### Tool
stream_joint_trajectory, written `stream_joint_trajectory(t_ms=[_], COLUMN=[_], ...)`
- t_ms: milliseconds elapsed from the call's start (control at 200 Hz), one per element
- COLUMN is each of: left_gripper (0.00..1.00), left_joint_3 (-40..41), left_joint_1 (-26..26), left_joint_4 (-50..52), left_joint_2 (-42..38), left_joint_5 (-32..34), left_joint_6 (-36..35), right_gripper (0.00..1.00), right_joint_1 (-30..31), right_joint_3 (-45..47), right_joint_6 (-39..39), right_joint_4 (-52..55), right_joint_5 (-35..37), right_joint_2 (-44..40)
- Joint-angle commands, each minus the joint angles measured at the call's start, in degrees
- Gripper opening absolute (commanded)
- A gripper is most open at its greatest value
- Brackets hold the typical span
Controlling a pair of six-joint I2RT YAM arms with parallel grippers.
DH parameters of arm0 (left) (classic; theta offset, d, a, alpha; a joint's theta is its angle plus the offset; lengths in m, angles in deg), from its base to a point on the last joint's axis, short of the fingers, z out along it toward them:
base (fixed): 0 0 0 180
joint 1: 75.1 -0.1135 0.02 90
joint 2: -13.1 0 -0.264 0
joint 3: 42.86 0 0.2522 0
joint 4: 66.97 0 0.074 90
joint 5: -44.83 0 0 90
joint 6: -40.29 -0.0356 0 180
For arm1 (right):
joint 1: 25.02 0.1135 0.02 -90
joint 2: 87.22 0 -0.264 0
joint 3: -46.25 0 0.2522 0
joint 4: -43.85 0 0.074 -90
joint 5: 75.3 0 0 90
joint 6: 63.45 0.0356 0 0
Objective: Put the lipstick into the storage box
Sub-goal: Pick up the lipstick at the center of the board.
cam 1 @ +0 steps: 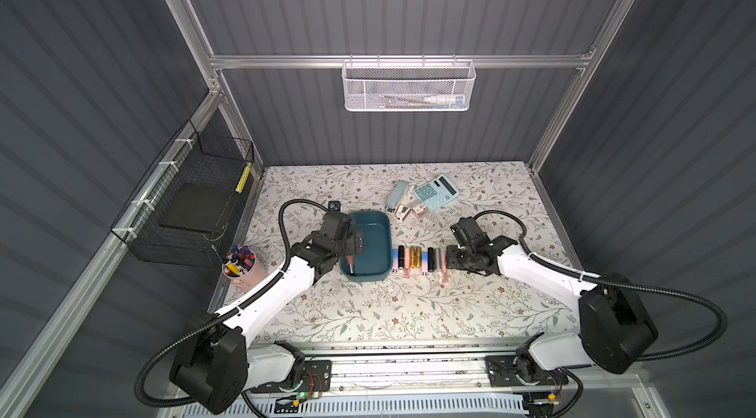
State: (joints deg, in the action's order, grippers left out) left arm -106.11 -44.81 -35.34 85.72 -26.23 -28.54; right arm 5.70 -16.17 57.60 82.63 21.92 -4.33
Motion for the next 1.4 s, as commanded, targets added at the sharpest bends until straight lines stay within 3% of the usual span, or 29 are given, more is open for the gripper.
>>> stream_joint_trajectory(t_ms=[0, 305, 951, 1396], left_gripper=[1.0, 1.0, 1.0, 1.0], left_joint_3=[-2.8, -3.5, -0.6, -0.1], left_joint_1=[-0.3, -0.3, -0.3, -0.3], left_joint_4=[1.5, 1.8, -3.9, -3.8], left_joint_2=[0.1, 1.4, 3.8, 3.8], left_joint_5=[0.7, 0.5, -8.1, -7.7], left_joint_6=[1.4, 0.5, 3.3, 3.2], right_gripper=[0.55, 0.52, 0.48, 0.47], right_joint_1=[0.1, 0.6, 0.8, 0.8], right_joint_3=[-1.6, -3.1, -6.9, -7.3], right_joint_6=[-1.2, -0.8, -1.9, -2.2], right_joint_4=[1.4, 2.6, 6.2, 4.6], right_joint_5=[-0.1, -2.0, -0.1, -0.9], right_joint_2=[1.1, 5.0, 10.7, 14.8])
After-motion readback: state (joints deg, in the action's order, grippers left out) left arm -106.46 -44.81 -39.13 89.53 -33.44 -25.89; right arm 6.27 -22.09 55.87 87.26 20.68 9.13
